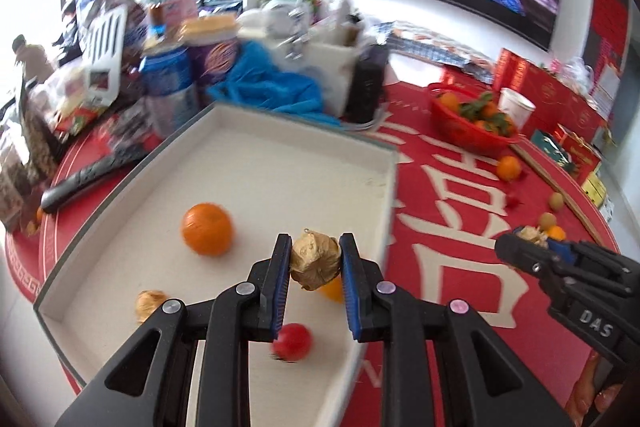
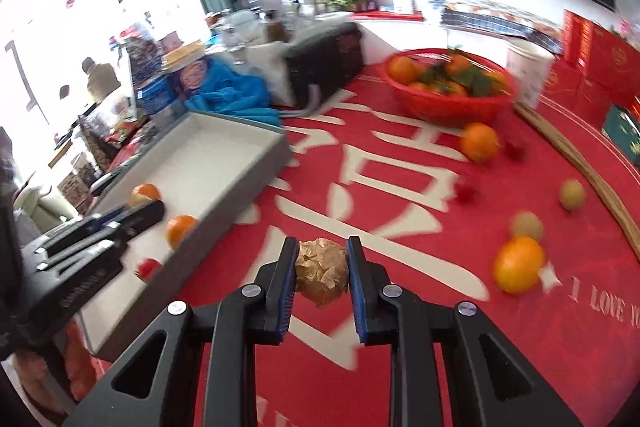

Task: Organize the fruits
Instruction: 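Carry the nut in the left tool while the right tool carries its nut over the tray, then open the left tool to drop its nut while the right tool drops its nut into the tray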

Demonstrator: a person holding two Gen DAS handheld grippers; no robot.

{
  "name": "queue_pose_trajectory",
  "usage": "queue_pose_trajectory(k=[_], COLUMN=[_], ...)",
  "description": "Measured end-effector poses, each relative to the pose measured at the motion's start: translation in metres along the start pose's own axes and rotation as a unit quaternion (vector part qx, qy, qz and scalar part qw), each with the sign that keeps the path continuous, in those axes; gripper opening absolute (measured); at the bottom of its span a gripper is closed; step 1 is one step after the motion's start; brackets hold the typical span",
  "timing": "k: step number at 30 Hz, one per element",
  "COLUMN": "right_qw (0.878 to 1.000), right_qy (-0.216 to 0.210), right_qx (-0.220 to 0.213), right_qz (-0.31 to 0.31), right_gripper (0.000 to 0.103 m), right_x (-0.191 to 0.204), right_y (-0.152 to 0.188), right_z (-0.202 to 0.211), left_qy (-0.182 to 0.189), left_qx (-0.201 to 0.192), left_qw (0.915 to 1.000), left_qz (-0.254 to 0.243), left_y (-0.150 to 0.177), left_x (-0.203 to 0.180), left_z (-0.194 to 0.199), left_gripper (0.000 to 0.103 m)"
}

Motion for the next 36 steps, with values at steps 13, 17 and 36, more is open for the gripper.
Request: queue_pose_trajectory(k=[13, 17, 36], right_qw=[0.997, 0.996, 0.995], right_qy=[-0.052, -0.057, -0.06], right_qx=[0.037, 0.044, 0.073], right_qz=[0.047, 0.051, 0.04], right_gripper=[0.025, 0.025, 0.025], right_x=[0.072, 0.081, 0.083], right_y=[-0.028, -0.031, -0.028], right_z=[-0.061, -0.074, -0.102], left_qy=[-0.015, -0.028, -0.065], left_qx=[0.036, 0.036, 0.035], left_qw=[0.9988, 0.9986, 0.9969], left_qz=[0.028, 0.025, 0.026], left_y=[0.012, 0.014, 0.014], left_x=[0.031, 0.034, 0.043], left_z=[-0.016, -0.021, -0.023], left_gripper=[0.026, 0.026, 0.056])
Point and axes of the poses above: each gripper's, at about its wrist camera, not at the fingertips, and z roughly against the way its jaws point, x to its left, y to its underside, the point moved 8 cm from there along -z, roughly the way its jaws point, and after that the axes turned 15 degrees about -y, right-handed, at the moved point
